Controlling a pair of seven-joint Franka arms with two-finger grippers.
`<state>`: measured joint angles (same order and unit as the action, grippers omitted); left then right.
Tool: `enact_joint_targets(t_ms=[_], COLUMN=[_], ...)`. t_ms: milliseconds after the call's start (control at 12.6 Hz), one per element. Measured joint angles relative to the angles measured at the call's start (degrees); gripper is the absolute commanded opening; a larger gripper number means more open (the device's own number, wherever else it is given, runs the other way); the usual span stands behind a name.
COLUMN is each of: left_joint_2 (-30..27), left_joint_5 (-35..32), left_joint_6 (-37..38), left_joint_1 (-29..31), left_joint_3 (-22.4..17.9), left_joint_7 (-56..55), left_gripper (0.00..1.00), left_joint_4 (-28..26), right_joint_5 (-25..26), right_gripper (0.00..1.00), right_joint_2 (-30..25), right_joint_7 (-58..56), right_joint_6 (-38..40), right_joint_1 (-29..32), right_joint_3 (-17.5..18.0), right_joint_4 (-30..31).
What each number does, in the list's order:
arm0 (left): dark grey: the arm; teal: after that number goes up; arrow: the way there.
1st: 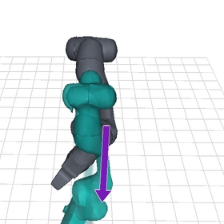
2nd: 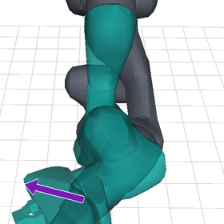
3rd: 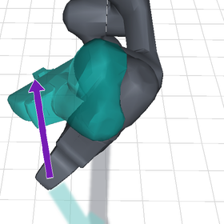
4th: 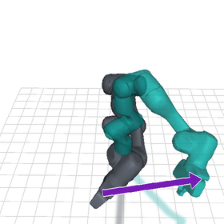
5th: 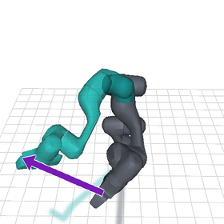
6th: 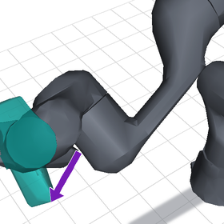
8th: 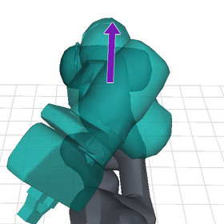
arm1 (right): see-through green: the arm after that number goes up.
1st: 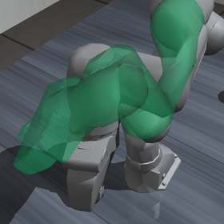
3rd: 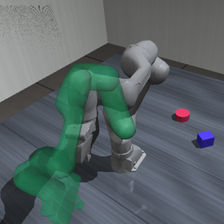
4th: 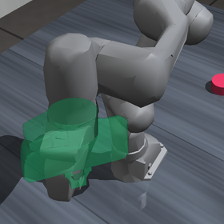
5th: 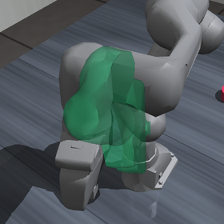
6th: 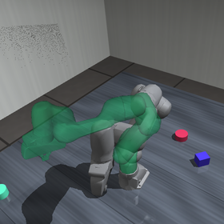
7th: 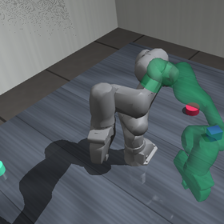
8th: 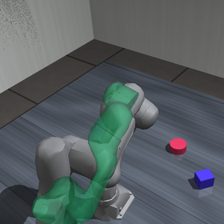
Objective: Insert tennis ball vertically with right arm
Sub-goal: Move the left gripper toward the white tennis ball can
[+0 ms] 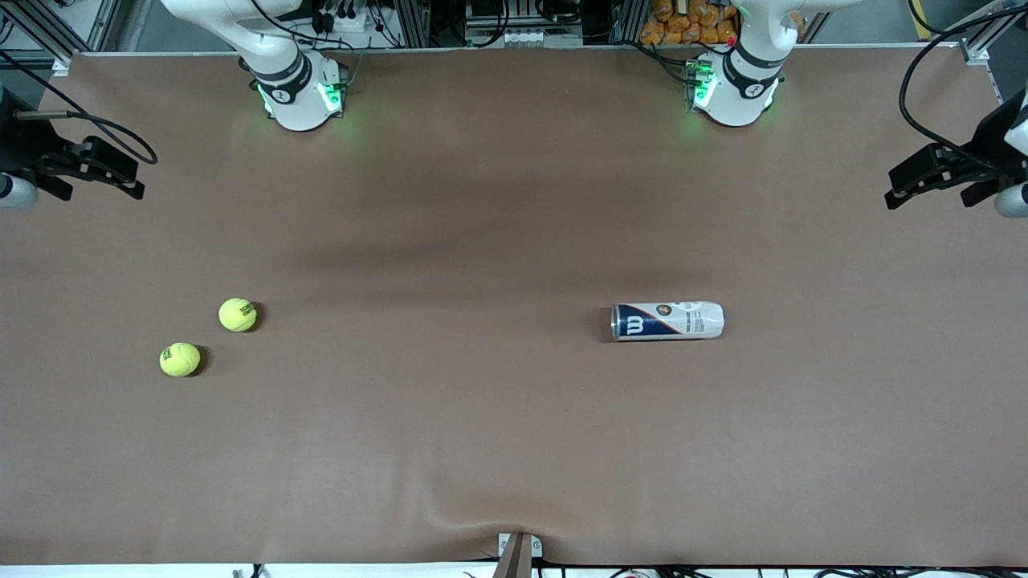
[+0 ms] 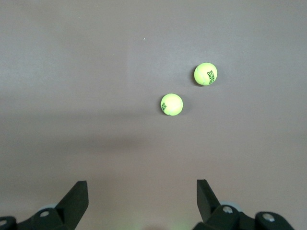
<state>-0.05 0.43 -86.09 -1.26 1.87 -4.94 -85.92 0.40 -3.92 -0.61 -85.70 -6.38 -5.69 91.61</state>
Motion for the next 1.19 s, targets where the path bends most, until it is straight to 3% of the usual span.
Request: enact_joint_targets(t_ms=[396,1189], left_joint_2=[0.0,0.3], left_joint_5=[0.1,0.1], left_joint_6=[0.0,0.0], left_joint_1=[0.0,0.0], left_joint_3=[0.0,0.0], left_joint_7=[-0.1,-0.1], left_gripper=[1.00,1.00], left_joint_4=[0.0,-0.1], right_joint_5=[0.4,0.5], right_gripper=[1.00,1.00], right_joint_2=[0.0,0.0], right_joint_7=[-3.3,-3.3], right_joint_6=[-0.2,-2.2], right_joint_1=[0.5,0.6], right_joint_3=[-2.2,-3.3], right_joint_4=[0.0,-0.1])
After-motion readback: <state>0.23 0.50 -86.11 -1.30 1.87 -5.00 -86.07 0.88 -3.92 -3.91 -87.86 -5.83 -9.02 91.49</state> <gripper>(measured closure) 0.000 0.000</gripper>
